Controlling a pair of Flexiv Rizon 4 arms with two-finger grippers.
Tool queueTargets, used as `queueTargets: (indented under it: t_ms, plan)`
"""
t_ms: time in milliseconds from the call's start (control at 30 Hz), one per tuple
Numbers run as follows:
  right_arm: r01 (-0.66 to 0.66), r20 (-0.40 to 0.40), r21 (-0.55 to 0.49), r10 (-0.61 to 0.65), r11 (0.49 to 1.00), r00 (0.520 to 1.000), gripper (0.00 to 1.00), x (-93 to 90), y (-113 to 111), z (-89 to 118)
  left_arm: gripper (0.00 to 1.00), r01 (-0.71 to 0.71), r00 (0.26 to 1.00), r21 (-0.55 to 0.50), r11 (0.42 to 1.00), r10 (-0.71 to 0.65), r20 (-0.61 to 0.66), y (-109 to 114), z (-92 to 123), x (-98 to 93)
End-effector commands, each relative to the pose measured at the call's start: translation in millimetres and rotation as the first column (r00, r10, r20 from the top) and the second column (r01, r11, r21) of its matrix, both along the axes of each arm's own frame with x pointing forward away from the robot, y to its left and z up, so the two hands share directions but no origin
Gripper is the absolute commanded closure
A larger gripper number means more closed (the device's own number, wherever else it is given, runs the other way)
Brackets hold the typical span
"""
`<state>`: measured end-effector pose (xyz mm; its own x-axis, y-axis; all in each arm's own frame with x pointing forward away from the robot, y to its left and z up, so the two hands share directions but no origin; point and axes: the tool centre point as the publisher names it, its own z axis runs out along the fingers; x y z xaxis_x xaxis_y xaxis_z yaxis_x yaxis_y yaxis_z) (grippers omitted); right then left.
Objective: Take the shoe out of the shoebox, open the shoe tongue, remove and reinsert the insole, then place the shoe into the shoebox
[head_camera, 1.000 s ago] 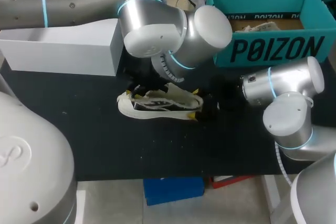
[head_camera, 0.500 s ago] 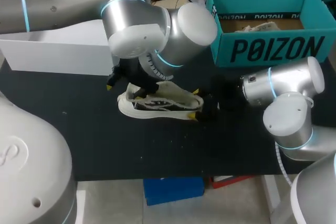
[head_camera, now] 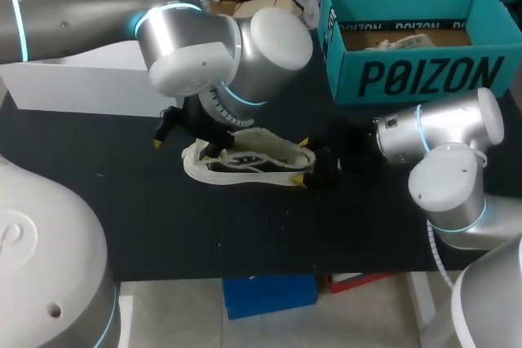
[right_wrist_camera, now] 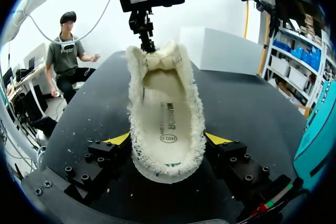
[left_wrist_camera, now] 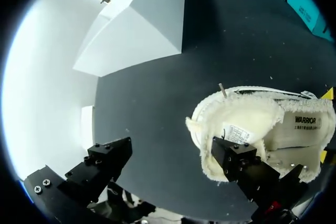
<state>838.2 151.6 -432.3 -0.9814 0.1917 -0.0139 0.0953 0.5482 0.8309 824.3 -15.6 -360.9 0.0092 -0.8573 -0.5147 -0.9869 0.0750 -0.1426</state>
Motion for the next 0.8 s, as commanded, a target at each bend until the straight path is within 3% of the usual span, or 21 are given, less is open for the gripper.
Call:
queueTargets:
  t_ms: [33,200,267,467,533,600,633,667,800]
  plan:
    - [0.003,0.0,-0.001,-0.003,1.0,1.0,1.0,0.1,-1,-4,0.0,0.005,1.0,-0.006,1.0,-0.005,0.0,6,-5,2.7]
    - [0.003,0.0,-0.001,-0.003,1.0,1.0,1.0,0.1,-1,-4,0.0,0.057,0.998,-0.033,0.998,-0.056,0.038,0,10,4.3]
    - [0.003,0.0,-0.001,-0.003,1.0,1.0,1.0,0.1,-1,-4,0.0,0.149,0.985,-0.091,0.985,-0.141,0.097,-5,23,2.7]
    - [0.003,0.0,-0.001,-0.003,1.0,1.0,1.0,0.1,-1,-4,0.04,0.448,0.882,-0.168,0.878,-0.404,0.244,-28,65,0.5]
    - [0.003,0.0,-0.001,-0.003,1.0,1.0,1.0,0.1,-1,-4,0.31,0.547,0.822,-0.166,0.82,-0.49,0.291,-40,77,1.3]
    - [0.003,0.0,-0.001,-0.003,1.0,1.0,1.0,0.1,-1,-4,0.67,0.642,0.752,-0.174,0.746,-0.571,0.33,-53,87,3.1]
    - [0.003,0.0,-0.001,-0.003,1.0,1.0,1.0,0.1,-1,-4,0.91,0.688,0.712,-0.169,0.705,-0.614,0.34,-61,90,4.2]
    - [0.003,0.0,-0.001,-0.003,1.0,1.0,1.0,0.1,-1,-4,1.0,0.744,0.657,-0.163,0.648,-0.663,0.359,-70,94,4.8]
    - [0.003,0.0,-0.001,-0.003,1.0,1.0,1.0,0.1,-1,-4,1.0,0.935,0.35,-0.223,0.276,-0.82,0.452,-96,98,8.8]
